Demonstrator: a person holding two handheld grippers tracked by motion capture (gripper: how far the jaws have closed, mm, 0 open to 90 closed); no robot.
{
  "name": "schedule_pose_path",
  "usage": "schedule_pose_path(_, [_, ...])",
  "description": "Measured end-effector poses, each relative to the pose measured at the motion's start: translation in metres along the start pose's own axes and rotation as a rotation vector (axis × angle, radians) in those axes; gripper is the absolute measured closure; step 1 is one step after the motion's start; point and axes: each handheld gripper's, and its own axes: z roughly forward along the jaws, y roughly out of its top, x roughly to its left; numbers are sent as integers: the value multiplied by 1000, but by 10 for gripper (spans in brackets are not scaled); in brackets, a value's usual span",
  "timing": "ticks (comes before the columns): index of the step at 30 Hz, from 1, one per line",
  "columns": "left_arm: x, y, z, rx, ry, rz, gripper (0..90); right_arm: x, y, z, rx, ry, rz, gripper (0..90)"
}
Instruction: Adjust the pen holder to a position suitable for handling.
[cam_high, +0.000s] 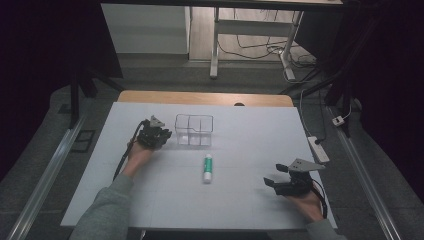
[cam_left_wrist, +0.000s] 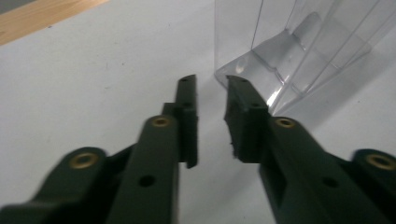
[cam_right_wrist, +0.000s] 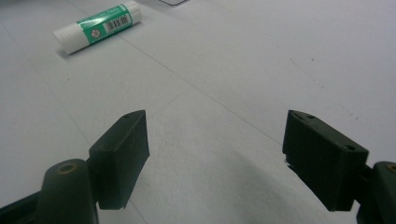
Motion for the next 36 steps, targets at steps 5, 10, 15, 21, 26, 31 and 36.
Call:
schedule_pose_path(5, [4, 4, 8, -3, -27, -23, 891, 0, 0, 0, 4, -7, -2, 216])
schedule_pose_path(10, [2, 7, 15, 4, -50, -12, 892, 0, 0, 1, 10, -4, -5, 217])
schedule_pose_path(15, [-2, 8, 22, 6, -66, -11, 892, 0, 0, 1, -1, -7, -4, 217])
schedule_pose_path(21, [-1, 8, 24, 12, -67, -20, 892, 0, 0, 1, -1, -9, -5, 218])
schedule_pose_path(26, [-2, 8, 24, 14, -64, -20, 892, 0, 0, 1, -1, -8, -5, 218])
schedule_pose_path(31, [-2, 8, 24, 14, -81, -25, 892, 0, 0, 1, 8, -12, -9, 218])
schedule_pose_path(36, [-6, 9, 26, 16, -84, -16, 892, 0, 0, 2, 14, -6, -11, 219])
